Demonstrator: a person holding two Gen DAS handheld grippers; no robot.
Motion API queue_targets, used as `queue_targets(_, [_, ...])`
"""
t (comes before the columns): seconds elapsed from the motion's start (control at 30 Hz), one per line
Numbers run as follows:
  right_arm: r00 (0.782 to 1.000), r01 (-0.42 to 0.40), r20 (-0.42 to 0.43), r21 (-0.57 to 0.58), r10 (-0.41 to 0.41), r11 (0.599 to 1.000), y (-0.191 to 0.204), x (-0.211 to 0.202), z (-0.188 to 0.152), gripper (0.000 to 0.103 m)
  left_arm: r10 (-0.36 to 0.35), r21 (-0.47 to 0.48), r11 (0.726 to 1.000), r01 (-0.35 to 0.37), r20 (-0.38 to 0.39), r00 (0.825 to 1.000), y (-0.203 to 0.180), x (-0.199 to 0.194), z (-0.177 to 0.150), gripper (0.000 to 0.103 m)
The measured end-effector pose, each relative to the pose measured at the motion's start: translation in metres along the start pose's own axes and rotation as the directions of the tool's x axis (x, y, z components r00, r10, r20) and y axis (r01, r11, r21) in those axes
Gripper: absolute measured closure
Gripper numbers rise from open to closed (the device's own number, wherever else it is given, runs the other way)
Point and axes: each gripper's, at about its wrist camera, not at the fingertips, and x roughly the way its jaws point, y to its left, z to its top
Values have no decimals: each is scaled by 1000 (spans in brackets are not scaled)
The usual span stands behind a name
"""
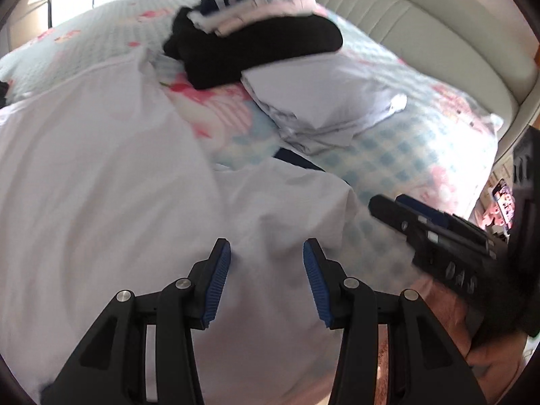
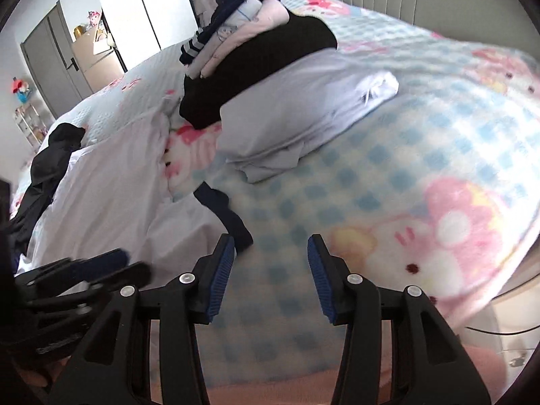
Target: Fold clothes
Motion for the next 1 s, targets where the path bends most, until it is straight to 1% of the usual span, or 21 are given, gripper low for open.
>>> queue_targets(0.07, [999,21,-41,-1,-21,1000,-3,12,-5,57,18,20,1000,-17,-18,1000,-8,12,2,57])
queue_targets(0.1, [998,23,-64,5,-22,1000,-6,17,-6,57,38,38,999,-37,-25,999,-10,17,2,60])
queue_targets(0.13, [998,7,-64,24,-6,1000,-9,16,-4,57,34,22,999,-33,-23,999,-7,16,1,79])
queue_targets(0.17, [998,-8,-63,43,11,999,-13,16,-3,57,16,-14,1000,-16,-17,1000,0,12,0,85])
queue_targets(0.2, [998,-24,-62,61,28,998,-16,15,-2,57,-2,-49,999,1,-10,1000,7,9,0,88])
queue_targets(0.27, [996,-61,-55,75,65,995,-17,13,1,57,-36,-126,991,37,16,999,21,-1,-2,88])
queue_targets(0.33, [988,-134,-68,96,141,986,-16,16,2,57,-65,-214,974,78,66,996,39,-16,-6,88])
queue_targets(0.37, [977,-188,-81,115,198,975,-14,19,2,57,-68,-228,970,83,75,995,44,-20,-7,88])
queue_targets(0.4, [963,-236,-98,133,249,963,-10,21,0,57,-65,-227,970,81,75,995,46,-22,-8,88])
queue_targets(0.47, [946,-277,-131,155,298,948,-5,28,-4,57,-60,-226,971,75,76,995,50,-27,-9,88])
queue_targets(0.53, [945,-272,-148,138,292,952,4,33,-2,54,-54,-225,972,70,76,996,55,-31,-11,88])
queue_targets(0.67, [948,-281,-128,91,292,955,14,40,12,54,-64,-182,981,73,55,996,46,-25,-9,87])
queue_targets(0.7, [945,-296,-119,85,305,951,13,40,16,54,-67,-165,984,74,45,997,42,-22,-8,87])
queue_targets(0.73, [941,-313,-111,78,320,947,13,41,21,54,-76,-151,985,82,43,996,39,-21,-7,87])
queue_targets(0.83, [910,-400,-90,58,404,915,15,45,34,54,-110,-114,987,115,49,993,26,-18,-5,87])
queue_targets(0.9, [890,-447,-67,67,451,892,13,43,36,54,-133,-89,987,137,53,990,18,-17,-4,84])
queue_targets(0.93, [880,-467,-55,76,471,881,12,41,35,54,-137,-76,987,141,60,989,15,-17,-2,71])
queue_targets(0.97, [872,-484,-43,85,488,871,10,39,35,54,-137,-63,988,141,70,988,11,-18,-1,48])
queue_targets(1.0, [878,-474,-33,95,478,875,8,38,35,54,-123,-49,991,127,74,990,9,-17,1,41])
